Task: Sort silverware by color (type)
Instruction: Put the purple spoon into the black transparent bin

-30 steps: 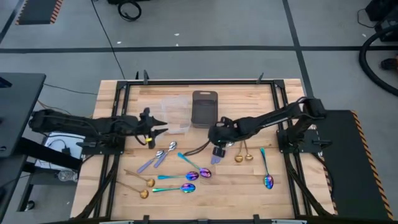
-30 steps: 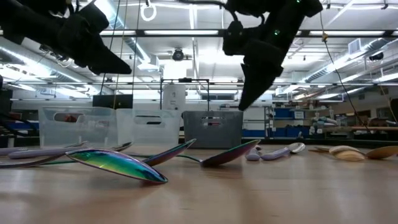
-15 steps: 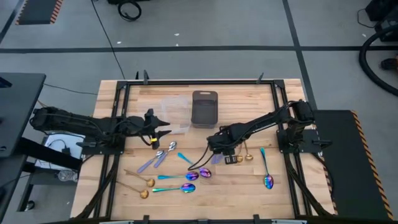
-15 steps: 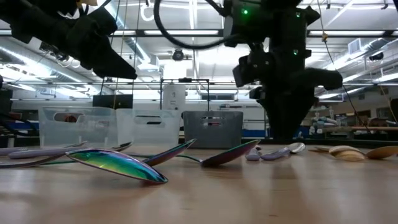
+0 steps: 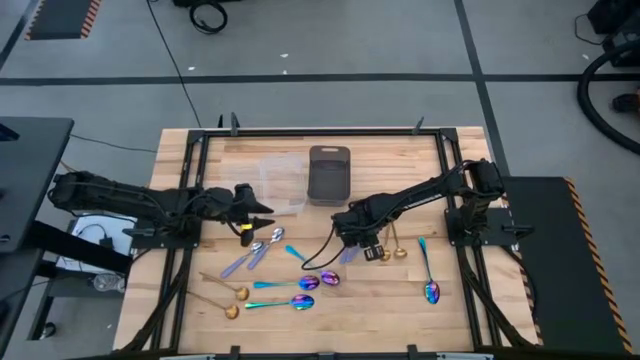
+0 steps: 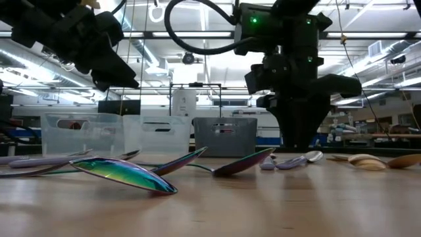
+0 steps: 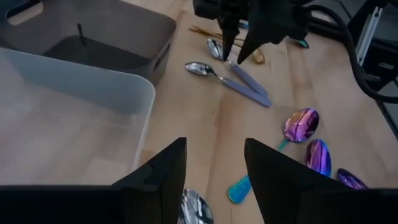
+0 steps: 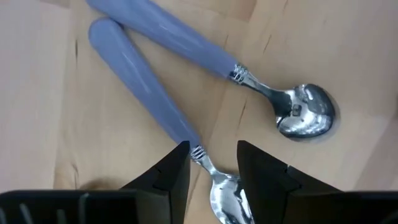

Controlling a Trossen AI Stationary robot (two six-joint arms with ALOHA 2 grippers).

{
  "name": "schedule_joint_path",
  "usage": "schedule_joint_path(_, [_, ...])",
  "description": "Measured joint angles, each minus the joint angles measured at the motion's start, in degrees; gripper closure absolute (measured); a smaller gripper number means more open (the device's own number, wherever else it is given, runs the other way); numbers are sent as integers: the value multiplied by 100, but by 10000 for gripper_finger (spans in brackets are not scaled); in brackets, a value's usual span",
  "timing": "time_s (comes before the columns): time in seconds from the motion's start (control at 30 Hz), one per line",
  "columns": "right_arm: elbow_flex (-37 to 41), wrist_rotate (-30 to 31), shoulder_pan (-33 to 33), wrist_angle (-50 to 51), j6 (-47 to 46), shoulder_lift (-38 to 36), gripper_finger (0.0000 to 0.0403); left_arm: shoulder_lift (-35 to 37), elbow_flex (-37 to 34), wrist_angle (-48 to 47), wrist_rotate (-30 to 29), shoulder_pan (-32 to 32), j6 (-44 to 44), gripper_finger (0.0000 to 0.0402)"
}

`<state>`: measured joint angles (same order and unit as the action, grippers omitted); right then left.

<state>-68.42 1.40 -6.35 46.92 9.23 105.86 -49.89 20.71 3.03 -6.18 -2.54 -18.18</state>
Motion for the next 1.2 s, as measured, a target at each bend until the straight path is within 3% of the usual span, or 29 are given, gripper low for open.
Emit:
schedule_joint_path(0.47, [525,-277,14,-390,407,-16,267,2,-1,-39,10,-352,-224,230])
schedule_joint_path(0.93, [595,-354,44,-486,405,-33,380,2,-2,-37,9,-451,-168,230])
schedule_joint_path(1.2, [342,-340,9,-317,429,11,386,2,-2,-37,7,-451,-155,230])
